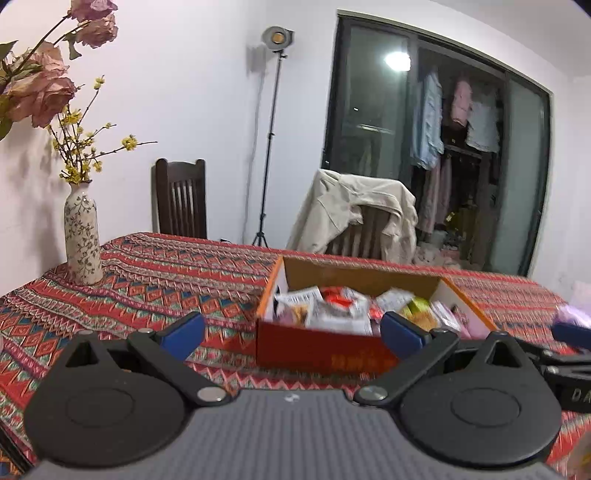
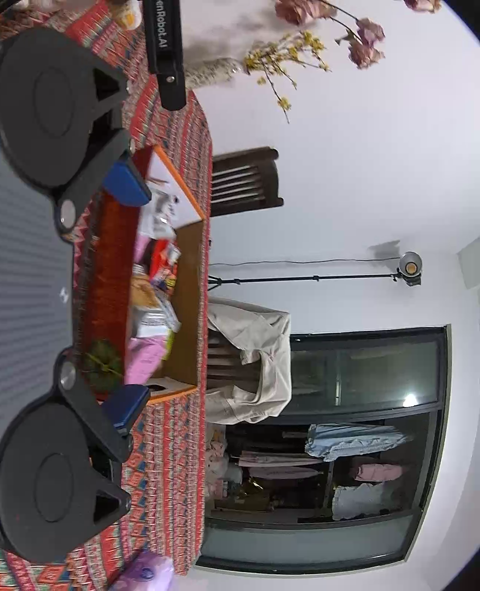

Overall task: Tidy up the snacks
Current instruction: 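Withdraw both open grippers back from the box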

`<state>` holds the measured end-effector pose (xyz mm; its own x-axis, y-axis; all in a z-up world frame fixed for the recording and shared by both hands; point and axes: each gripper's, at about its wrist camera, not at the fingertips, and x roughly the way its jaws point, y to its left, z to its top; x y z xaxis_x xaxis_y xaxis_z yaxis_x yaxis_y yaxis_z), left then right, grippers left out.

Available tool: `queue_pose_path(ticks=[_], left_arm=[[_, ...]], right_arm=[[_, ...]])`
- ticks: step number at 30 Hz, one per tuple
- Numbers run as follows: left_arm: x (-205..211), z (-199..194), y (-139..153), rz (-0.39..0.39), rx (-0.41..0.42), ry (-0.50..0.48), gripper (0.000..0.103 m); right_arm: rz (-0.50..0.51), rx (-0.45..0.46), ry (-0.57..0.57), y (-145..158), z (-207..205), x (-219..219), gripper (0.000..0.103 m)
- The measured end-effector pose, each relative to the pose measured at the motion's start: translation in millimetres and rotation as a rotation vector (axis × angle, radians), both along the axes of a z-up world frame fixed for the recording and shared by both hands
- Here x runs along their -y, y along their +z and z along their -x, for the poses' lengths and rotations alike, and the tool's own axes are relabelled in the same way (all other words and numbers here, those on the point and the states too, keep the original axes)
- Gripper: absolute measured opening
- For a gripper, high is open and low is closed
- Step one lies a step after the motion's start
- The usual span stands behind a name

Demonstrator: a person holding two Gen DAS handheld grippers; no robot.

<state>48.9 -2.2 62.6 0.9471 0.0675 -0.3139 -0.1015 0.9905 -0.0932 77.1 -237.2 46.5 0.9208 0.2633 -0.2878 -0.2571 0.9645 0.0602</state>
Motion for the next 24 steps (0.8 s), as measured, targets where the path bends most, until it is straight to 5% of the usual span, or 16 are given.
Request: queue_pose_path(ticks=[9, 24], left_arm=[[5.3, 38.5, -27.4, -0.011, -0.040, -0.025, 0.103], [7.5, 46.0, -47.7, -0.012, -0.100, -0.044, 0.103]], right_arm=[[0.008, -0.068, 0.014, -22.4, 39.1, 5.7, 0.103], [0.010, -0.111, -0.006, -35.4, 50.2, 13.3, 0.103]])
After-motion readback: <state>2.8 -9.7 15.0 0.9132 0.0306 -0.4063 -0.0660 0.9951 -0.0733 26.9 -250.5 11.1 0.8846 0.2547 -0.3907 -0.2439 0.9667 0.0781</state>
